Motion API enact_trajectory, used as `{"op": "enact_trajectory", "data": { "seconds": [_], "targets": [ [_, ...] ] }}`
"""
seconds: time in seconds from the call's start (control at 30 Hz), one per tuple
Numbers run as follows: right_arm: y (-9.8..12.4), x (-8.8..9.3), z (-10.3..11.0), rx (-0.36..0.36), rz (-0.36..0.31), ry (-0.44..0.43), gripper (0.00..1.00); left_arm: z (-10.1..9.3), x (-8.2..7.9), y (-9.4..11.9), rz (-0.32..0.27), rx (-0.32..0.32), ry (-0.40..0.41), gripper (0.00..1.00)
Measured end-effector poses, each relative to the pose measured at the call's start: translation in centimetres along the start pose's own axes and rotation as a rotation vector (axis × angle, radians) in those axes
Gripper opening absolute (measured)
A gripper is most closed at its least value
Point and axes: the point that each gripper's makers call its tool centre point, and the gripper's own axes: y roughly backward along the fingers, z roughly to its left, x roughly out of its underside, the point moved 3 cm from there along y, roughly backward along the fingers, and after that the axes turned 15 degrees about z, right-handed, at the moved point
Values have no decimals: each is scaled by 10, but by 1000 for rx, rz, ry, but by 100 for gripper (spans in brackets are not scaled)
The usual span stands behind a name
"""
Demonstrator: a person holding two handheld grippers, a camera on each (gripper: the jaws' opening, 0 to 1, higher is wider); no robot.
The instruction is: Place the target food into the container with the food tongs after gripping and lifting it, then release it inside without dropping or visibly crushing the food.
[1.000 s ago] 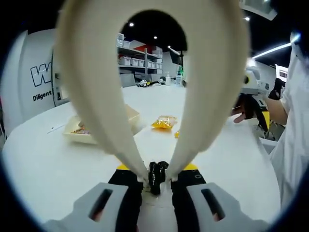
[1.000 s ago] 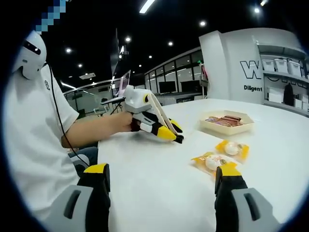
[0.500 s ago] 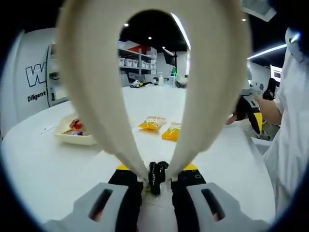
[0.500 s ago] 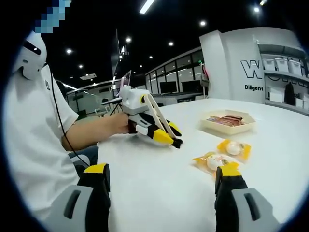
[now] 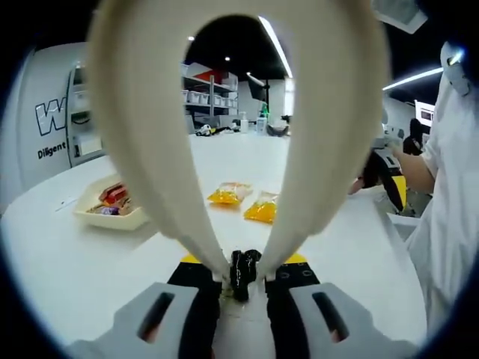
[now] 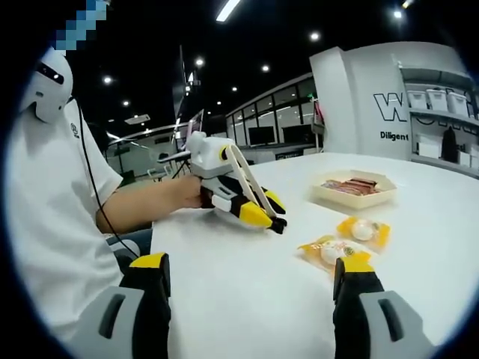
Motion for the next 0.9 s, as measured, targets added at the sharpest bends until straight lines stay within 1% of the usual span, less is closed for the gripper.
{"op": "enact_trajectory", "data": {
  "seconds": [0.33, 0.9],
  "targets": [
    [1, 0, -4, -2, 0, 0, 91, 0, -4, -6, 6, 20, -20, 21],
    [3, 3, -6, 3, -1, -8, 91, 1, -7, -10, 13, 28, -40, 22]
  ]
}}
